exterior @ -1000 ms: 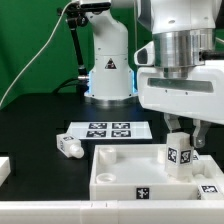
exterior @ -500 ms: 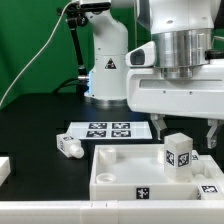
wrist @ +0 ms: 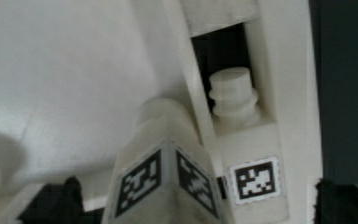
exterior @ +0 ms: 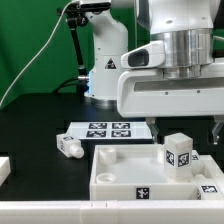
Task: Assemble one leg
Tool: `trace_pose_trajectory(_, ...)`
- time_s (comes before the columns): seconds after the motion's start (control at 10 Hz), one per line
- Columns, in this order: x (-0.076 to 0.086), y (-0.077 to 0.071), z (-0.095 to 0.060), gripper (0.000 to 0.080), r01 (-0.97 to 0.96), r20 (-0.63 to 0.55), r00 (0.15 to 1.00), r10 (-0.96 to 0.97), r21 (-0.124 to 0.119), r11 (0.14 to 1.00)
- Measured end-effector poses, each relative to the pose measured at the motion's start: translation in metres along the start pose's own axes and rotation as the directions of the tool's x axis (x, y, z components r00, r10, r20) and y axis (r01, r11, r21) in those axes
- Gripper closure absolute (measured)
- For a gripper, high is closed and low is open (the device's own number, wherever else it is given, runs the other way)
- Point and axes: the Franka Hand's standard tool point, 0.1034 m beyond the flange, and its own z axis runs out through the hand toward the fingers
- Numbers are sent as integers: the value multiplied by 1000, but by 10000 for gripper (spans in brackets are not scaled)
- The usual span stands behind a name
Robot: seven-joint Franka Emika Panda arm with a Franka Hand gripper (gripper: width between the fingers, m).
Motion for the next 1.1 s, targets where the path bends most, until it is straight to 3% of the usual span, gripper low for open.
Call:
trace_pose_trajectory(0.4,2,4,0,151,301,1,953,-301,-7,953)
trace_pose_trajectory(0.6,3,7,-1,151,360,2,933,-360,-11,933)
trace_pose_trajectory(0.7,3,7,-1,245,361,2,932,-361,-11,932)
trace_pose_trajectory(0.8,3,7,-1,245,360,2,933,-360,-11,933)
trace_pose_trajectory(0.9,3,7,-1,426,359,2,933,-359,-11,933)
trace_pose_trajectory(1.0,3,8,-1,517,357,2,934,-357,-12,934)
trace_pose_trajectory(1.1,3,8,-1,517,333,1,943,-333,-11,943)
